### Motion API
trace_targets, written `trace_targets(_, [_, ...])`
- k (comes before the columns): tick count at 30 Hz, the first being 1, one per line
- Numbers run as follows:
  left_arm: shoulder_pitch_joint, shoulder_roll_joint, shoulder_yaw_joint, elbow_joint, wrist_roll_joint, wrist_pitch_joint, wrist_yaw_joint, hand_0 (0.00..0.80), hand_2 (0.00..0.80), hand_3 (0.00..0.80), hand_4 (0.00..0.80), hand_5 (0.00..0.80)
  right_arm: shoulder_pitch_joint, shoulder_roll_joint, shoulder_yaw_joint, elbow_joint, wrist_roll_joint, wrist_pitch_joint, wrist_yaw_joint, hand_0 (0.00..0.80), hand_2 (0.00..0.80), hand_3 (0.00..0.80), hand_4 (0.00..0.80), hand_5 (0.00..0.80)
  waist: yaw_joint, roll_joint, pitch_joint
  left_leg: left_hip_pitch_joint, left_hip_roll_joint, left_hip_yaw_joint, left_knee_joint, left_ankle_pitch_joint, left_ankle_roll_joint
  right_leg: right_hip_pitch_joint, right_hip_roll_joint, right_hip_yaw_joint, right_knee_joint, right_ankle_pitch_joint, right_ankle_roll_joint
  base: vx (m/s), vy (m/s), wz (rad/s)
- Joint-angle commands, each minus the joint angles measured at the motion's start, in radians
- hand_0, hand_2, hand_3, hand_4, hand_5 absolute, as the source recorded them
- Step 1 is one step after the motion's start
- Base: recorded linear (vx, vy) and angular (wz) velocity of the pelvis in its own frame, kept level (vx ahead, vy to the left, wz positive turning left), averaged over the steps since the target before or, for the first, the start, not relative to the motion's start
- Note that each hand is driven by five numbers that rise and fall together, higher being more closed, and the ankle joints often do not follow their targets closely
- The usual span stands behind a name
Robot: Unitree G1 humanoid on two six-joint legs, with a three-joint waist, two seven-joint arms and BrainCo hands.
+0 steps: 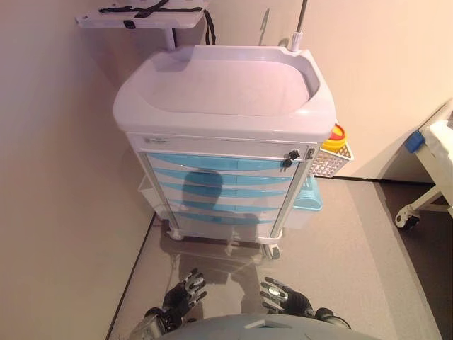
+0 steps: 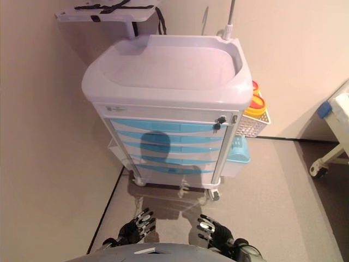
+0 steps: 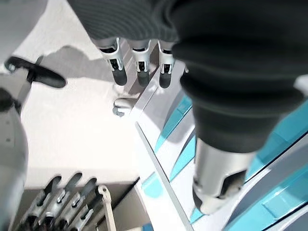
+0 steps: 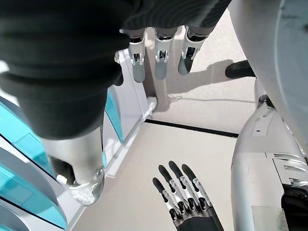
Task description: Open the drawer and pick up the medicine
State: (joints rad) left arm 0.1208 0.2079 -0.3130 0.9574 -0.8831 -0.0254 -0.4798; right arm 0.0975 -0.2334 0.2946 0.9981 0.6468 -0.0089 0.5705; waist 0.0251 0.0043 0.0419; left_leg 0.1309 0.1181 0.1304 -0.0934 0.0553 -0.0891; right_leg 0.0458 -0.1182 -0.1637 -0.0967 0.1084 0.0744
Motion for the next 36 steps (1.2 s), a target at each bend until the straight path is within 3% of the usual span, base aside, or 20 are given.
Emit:
trace_targets(1, [-0.056, -0.010, 0.020, -0.001, -0.077, 0.030, -0.051, 0.000, 0.000, 0.000, 0.000, 0.000, -0.059, 0.027, -0.014, 0.004, 0.016, -0.020, 0.029, 0.000, 0.000, 0.000, 0.000, 0.000, 0.000, -0.029, 0.047, -0.012, -0.037, -0.044, 0.025, -0.008, 0.052, 0.058, -0.042, -0.009, 0.072, -0.042, 0.028, 0.000, 0.000, 0.00])
trace_targets(20, [-0.067, -0.048, 0.099, 0.019, -0.362, 0.210, -0.132, 0.000, 0.000, 0.000, 0.000, 0.000, -0.019, 0.031, -0.033, -0.068, 0.046, -0.073, 0.055, 0.000, 0.000, 0.000, 0.000, 0.000, -0.017, -0.043, 0.120, -0.078, -0.023, -0.045, 0.078, -0.021, 0.057, -0.022, -0.050, 0.014, 0.144, -0.063, 0.024, 0.019, 0.010, 0.00])
trace_targets(26, [-0.150, -0.057, 0.111, 0.007, -0.412, 0.191, -0.134, 0.000, 0.000, 0.000, 0.000, 0.000, -0.039, 0.032, -0.007, -0.108, 0.087, -0.098, 0.045, 0.000, 0.000, 0.000, 0.000, 0.000, -0.024, -0.058, 0.198, -0.167, -0.023, -0.052, 0.145, -0.030, 0.057, -0.110, -0.047, 0.035, 0.196, -0.066, 0.018, -0.093, 0.006, 0.01])
trace_targets(36, [-0.243, -0.065, 0.129, -0.098, -0.535, 0.128, -0.138, 0.000, 0.000, 0.000, 0.000, 0.000, -0.021, 0.019, 0.012, -0.239, 0.106, -0.073, 0.009, 0.000, 0.000, 0.000, 0.000, 0.000, -0.054, -0.071, 0.300, -0.295, -0.023, -0.052, 0.288, -0.050, 0.060, -0.236, -0.047, 0.059, 0.328, -0.093, 0.016, -0.052, 0.020, -0.01])
